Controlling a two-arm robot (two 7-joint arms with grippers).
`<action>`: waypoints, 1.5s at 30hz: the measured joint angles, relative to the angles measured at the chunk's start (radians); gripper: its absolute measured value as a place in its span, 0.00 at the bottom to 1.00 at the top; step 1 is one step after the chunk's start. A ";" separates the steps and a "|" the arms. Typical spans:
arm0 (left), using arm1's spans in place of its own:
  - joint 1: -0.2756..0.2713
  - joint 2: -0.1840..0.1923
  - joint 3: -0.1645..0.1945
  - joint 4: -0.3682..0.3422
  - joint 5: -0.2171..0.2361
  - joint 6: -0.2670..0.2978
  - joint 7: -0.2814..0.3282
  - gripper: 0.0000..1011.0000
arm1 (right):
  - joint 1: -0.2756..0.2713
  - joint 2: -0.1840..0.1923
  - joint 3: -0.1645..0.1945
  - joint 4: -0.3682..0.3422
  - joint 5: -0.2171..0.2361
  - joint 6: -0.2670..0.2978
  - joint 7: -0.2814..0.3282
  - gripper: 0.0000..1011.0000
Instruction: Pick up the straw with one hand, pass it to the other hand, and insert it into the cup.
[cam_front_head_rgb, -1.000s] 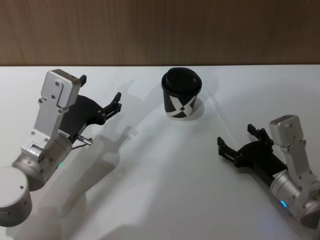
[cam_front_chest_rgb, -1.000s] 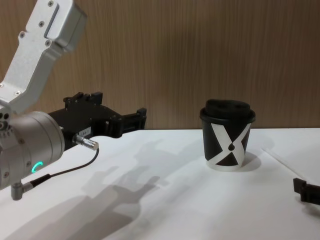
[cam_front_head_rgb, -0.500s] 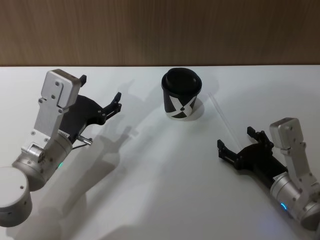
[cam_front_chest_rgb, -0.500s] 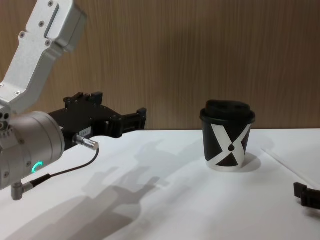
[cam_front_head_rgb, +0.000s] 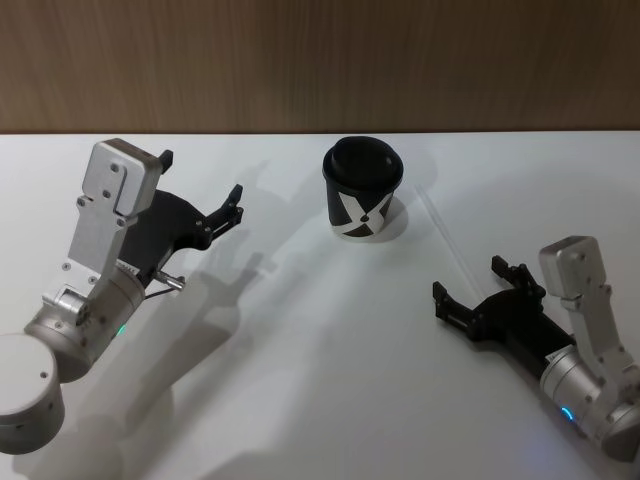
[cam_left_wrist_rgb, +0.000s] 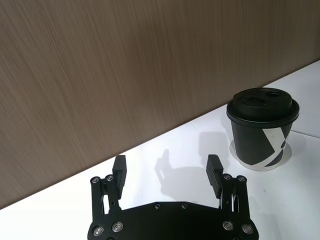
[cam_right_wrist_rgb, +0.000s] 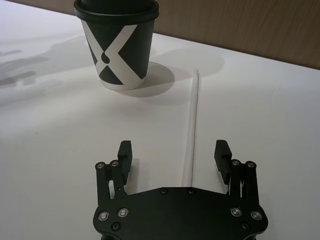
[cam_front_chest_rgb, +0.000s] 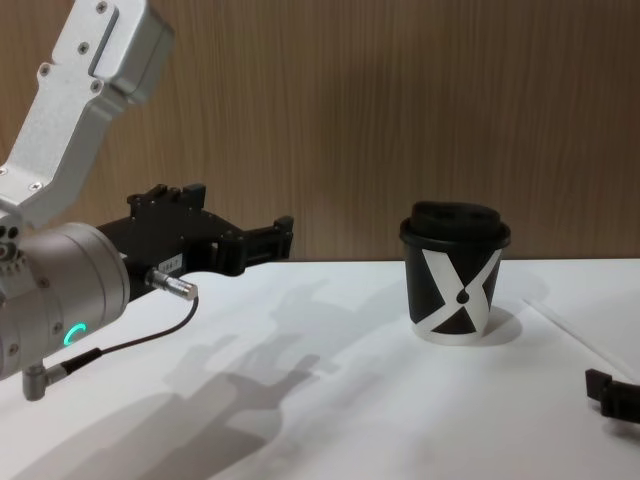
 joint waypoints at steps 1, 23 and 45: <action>0.000 0.000 0.000 0.000 0.000 0.000 0.000 0.99 | 0.000 0.000 0.000 0.000 0.000 0.002 0.001 0.99; 0.000 0.000 0.000 0.000 0.000 0.000 0.000 0.99 | -0.005 0.012 0.024 -0.062 -0.020 0.016 0.029 0.99; 0.000 0.000 0.000 0.000 0.000 0.000 0.000 0.99 | -0.012 0.006 0.055 -0.146 0.029 0.106 0.038 0.99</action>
